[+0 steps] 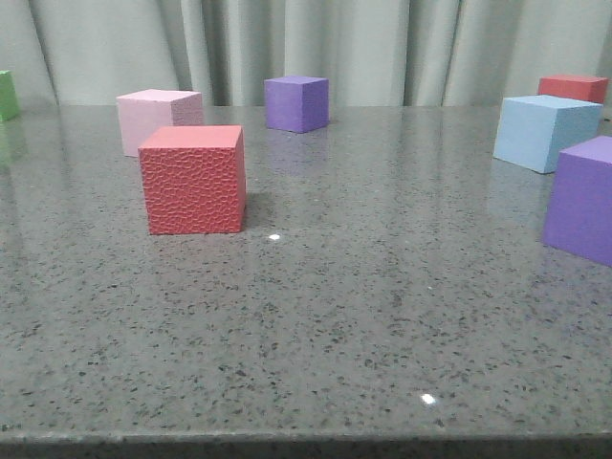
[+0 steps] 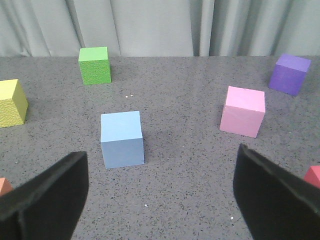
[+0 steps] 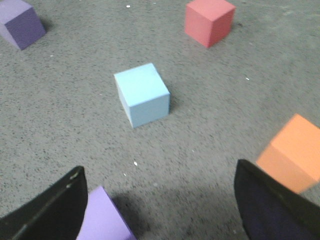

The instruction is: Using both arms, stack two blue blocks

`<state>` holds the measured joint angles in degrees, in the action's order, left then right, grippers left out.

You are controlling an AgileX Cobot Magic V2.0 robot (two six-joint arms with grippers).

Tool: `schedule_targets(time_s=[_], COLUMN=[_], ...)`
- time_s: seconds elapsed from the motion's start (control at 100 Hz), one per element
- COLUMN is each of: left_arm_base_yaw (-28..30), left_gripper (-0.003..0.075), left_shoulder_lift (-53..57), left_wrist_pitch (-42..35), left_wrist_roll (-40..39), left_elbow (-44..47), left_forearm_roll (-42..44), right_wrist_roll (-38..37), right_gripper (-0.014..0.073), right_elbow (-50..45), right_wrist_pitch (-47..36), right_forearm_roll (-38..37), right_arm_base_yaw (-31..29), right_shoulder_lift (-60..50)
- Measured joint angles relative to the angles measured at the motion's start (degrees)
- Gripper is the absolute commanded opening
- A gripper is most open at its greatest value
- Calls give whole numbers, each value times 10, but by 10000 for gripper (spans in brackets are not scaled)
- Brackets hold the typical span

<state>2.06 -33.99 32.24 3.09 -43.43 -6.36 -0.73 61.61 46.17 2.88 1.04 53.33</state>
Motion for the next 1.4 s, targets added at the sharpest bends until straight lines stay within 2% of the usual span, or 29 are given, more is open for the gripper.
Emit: schedule_targets(time_s=[0.19, 0.4, 0.66, 0.85, 1.4], left_arm_base_yaw=[0, 0, 0, 0, 0], left_gripper=[578, 576, 576, 576, 576], left_shoulder_lift=[0, 0, 0, 0, 0], left_wrist_pitch=[2, 3, 3, 8, 24], left_wrist_roll=[0, 0, 0, 0, 0], left_elbow=[0, 0, 0, 0, 0], left_forearm_roll=[0, 0, 0, 0, 0], right_wrist_roll=[10, 46, 94, 116, 128], right_gripper=[598, 598, 598, 598, 584], right_elbow=[132, 262, 369, 405, 407], right_wrist_pitch=[48, 118, 172, 179, 175], right_forearm_roll=[4, 8, 29, 29, 29], right_arm_base_yaw=[23, 23, 24, 24, 24], right_shoulder_lift=[140, 288, 443, 509, 590])
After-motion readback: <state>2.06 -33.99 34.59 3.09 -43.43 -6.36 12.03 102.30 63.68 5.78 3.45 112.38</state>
